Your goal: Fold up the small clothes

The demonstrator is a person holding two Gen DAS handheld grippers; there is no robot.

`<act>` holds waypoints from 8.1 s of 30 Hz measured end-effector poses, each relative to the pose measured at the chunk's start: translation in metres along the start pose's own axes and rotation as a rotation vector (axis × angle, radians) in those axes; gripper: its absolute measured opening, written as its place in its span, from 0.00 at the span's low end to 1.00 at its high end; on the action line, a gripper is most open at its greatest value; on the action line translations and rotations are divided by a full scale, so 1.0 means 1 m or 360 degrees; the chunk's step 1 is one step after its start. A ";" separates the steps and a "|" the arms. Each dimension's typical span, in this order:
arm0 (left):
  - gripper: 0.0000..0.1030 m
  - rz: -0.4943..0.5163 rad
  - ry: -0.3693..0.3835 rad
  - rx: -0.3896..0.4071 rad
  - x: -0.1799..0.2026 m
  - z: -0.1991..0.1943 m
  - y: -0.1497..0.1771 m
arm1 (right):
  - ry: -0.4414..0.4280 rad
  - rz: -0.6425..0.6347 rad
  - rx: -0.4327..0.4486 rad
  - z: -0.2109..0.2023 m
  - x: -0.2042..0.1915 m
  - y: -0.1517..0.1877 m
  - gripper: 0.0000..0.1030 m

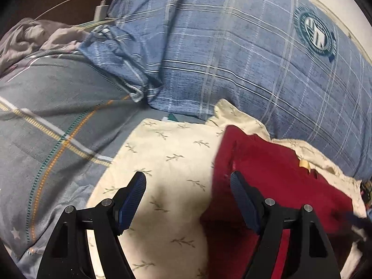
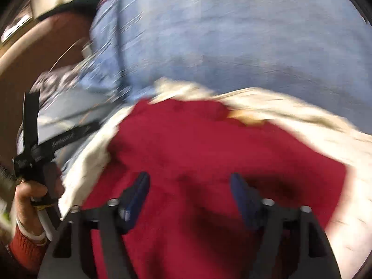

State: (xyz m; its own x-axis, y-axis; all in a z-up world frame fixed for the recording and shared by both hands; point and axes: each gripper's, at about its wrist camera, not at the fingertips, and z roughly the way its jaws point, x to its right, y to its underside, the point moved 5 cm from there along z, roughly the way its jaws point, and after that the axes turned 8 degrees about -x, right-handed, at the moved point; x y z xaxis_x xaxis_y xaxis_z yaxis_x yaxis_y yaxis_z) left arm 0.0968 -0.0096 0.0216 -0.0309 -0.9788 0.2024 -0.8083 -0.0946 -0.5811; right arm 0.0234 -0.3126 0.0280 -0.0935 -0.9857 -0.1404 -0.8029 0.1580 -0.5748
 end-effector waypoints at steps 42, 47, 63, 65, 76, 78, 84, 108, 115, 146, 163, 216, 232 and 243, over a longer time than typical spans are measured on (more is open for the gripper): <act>0.72 0.0152 -0.0060 -0.0193 0.002 -0.042 0.066 | 0.0239 0.0269 -0.0135 -0.010 0.116 0.082 0.10; 0.72 0.0149 -0.0042 -0.0247 -0.008 -0.059 0.085 | 0.0047 0.0395 -0.0034 -0.045 0.107 0.090 0.67; 0.72 0.0281 0.0062 -0.0481 -0.035 -0.105 0.161 | -0.0327 0.0335 -0.0313 -0.064 0.042 0.197 0.67; 0.72 0.0278 0.0070 -0.0481 -0.038 -0.109 0.165 | -0.0390 0.0363 -0.0364 -0.067 0.037 0.214 0.67; 0.72 0.0399 0.0111 -0.0565 -0.041 -0.120 0.206 | -0.0616 0.0275 -0.0513 -0.069 0.004 0.265 0.66; 0.72 0.0396 0.0127 -0.0580 -0.045 -0.123 0.212 | -0.0636 0.0269 -0.0514 -0.069 0.002 0.266 0.63; 0.71 0.0351 0.0165 -0.0639 -0.055 -0.129 0.226 | -0.0723 0.0240 -0.0522 -0.072 -0.006 0.266 0.58; 0.11 0.0311 0.0507 -0.0507 -0.039 -0.170 0.192 | -0.0990 0.0216 -0.0261 -0.114 -0.022 0.222 0.10; 0.10 0.0259 0.0641 -0.0218 -0.014 -0.179 0.119 | -0.0918 0.0326 0.0093 -0.130 0.013 0.147 0.10; 0.65 0.0210 0.0505 -0.0057 0.099 0.035 -0.070 | -0.0487 0.0556 0.0266 -0.042 0.114 -0.002 0.56; 0.68 0.0213 0.0261 -0.0360 0.092 0.125 -0.057 | -0.0220 0.0586 0.0050 0.021 0.127 -0.012 0.53; 0.47 0.0479 0.0476 -0.0254 0.046 0.034 0.027 | -0.0098 0.0434 0.0061 -0.038 0.070 0.077 0.40; 0.50 0.0456 0.0248 -0.0154 0.080 0.054 0.025 | 0.0036 0.0306 -0.0110 0.026 0.065 0.041 0.39; 0.57 0.0440 0.0242 -0.0198 0.077 0.080 0.031 | -0.0130 0.0048 -0.0022 0.030 -0.023 -0.005 0.41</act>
State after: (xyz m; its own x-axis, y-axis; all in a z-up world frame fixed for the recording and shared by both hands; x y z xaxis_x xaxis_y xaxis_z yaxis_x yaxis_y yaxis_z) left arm 0.1170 -0.1028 -0.0439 -0.3391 -0.9250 0.1713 -0.8222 0.2029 -0.5318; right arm 0.0472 -0.2892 0.0100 -0.0698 -0.9723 -0.2230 -0.8085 0.1861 -0.5583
